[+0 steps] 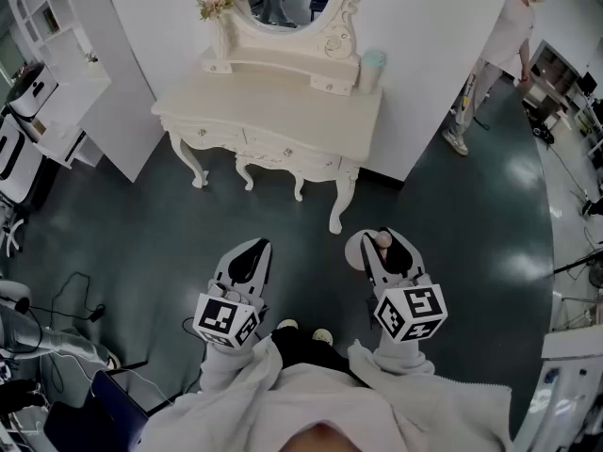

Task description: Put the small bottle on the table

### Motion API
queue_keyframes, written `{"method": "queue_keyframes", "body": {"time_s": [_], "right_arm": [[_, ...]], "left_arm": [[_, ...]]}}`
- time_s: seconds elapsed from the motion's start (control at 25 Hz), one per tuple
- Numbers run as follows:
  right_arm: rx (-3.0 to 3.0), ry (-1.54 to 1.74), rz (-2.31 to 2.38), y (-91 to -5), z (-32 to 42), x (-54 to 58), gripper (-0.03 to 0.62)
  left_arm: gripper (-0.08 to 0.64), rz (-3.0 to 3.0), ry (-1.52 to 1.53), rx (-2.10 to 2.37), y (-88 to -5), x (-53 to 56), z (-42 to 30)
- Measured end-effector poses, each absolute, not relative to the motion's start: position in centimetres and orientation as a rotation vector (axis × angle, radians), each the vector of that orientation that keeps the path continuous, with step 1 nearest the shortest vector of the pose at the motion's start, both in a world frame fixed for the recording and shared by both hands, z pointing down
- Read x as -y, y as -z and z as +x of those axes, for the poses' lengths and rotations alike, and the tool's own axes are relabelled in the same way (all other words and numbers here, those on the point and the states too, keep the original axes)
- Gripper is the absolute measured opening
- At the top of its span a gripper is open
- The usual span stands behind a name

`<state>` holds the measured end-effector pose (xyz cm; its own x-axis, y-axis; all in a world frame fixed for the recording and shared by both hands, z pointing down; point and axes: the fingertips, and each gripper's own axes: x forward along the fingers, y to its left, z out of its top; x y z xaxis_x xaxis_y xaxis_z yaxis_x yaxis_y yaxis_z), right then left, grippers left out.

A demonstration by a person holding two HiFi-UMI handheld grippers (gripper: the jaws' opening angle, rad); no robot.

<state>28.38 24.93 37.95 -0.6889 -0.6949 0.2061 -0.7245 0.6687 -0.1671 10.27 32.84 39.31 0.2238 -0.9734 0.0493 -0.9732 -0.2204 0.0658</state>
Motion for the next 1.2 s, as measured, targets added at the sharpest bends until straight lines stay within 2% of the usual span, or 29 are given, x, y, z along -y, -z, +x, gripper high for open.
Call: {"method": "queue_keyframes", "body": {"time_s": [1.2], "right_arm": [[2.820,-0.346,1.022,-39.2,31.6,-25.8,0.155]], "left_arm": [[0.028,2.324,0.015,1.963,-41.0,-34.5,15.7]]}}
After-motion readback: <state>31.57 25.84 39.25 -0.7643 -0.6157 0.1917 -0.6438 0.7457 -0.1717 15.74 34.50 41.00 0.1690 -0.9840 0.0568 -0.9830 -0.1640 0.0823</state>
